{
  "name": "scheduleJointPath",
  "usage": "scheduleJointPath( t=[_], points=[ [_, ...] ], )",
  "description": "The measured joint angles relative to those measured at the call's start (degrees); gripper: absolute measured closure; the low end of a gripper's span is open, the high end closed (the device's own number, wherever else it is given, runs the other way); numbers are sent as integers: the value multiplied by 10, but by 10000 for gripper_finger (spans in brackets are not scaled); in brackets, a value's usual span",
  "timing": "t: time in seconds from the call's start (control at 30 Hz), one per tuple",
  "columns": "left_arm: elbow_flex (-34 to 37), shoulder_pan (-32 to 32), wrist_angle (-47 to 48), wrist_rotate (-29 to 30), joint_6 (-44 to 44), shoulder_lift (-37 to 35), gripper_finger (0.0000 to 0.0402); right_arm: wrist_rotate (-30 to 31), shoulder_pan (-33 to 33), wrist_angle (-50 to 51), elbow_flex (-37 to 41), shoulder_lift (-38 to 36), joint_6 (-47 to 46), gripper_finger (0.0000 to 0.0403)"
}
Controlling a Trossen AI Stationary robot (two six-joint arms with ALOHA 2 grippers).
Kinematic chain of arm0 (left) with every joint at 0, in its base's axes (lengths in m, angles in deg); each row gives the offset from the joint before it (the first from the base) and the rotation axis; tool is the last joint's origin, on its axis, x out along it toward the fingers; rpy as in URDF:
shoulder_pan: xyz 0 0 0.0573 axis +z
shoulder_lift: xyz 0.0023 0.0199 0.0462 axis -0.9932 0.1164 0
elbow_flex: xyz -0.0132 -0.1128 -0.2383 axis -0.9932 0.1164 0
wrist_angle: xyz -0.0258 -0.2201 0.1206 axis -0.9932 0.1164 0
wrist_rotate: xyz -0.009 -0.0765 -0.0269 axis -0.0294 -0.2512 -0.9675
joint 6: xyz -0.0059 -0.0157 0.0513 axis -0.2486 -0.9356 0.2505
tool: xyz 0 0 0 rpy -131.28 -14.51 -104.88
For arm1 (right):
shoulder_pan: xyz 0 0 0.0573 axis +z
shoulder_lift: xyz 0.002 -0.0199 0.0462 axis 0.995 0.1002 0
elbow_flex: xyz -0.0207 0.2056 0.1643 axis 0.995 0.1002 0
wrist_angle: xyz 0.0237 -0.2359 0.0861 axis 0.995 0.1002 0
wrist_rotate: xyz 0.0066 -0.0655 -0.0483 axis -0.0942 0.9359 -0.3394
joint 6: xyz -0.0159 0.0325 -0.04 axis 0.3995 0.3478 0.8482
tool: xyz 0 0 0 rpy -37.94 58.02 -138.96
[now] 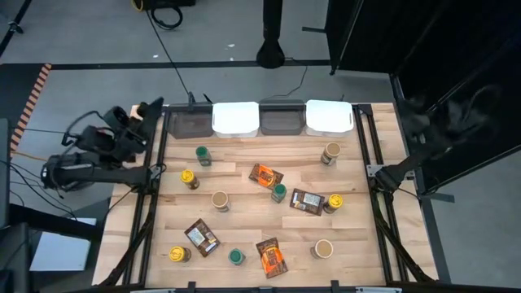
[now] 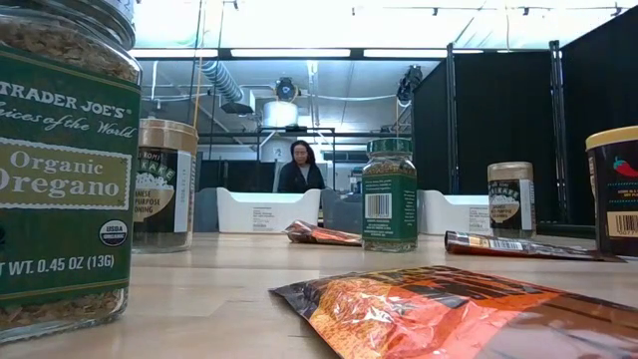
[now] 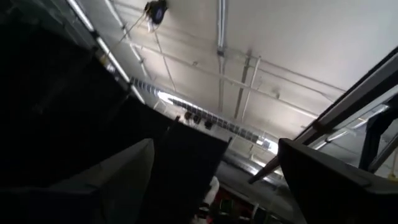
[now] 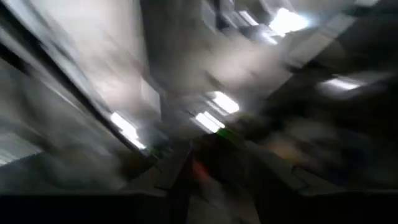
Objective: Sort spices by type
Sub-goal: Put the top right brown seasoning bottle into the right white bin
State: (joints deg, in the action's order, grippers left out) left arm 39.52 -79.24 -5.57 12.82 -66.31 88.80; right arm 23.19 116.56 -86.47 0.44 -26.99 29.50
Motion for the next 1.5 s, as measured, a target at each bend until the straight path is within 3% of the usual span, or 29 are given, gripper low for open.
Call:
scheduleJointPath(
  t=[0.07,0.17,0.27,0.43,0.53,0.63,0.7,0.8,0.87,0.93,1.2,1.33,1.5],
  points=[
    [-28,0,5,0,10,17,53,137,0,195,-109,58,-11,253],
    [-58,0,61,-5,0,29,53,336,3,482,-230,147,-116,253],
    [-77,0,147,-14,-23,31,53,379,-2,633,-300,213,-182,250],
    [-79,0,244,-15,-63,33,53,320,-42,661,-323,285,-210,241],
    [-79,0,267,-15,-76,38,53,234,-86,770,-323,315,-325,230],
    [-79,0,265,-16,-79,45,53,65,-146,925,-323,353,-532,224],
    [-79,0,249,-19,-80,51,53,-70,-172,983,-323,379,-622,223],
    [-79,0,225,-71,-78,64,53,-301,-177,989,-323,407,-624,224],
    [-81,0,226,-100,-78,73,53,-382,-174,990,-322,418,-594,224],
    [-91,0,253,-108,-78,86,53,-378,-173,1002,-322,421,-579,225],
    [-143,0,323,-100,-79,141,53,-243,-192,998,-301,438,-582,234],
    [-150,0,324,-99,-78,152,53,-288,-209,1002,-280,450,-543,214],
    [-150,0,340,-99,-75,152,53,-308,-245,1003,-230,466,-526,150]
  ],
)
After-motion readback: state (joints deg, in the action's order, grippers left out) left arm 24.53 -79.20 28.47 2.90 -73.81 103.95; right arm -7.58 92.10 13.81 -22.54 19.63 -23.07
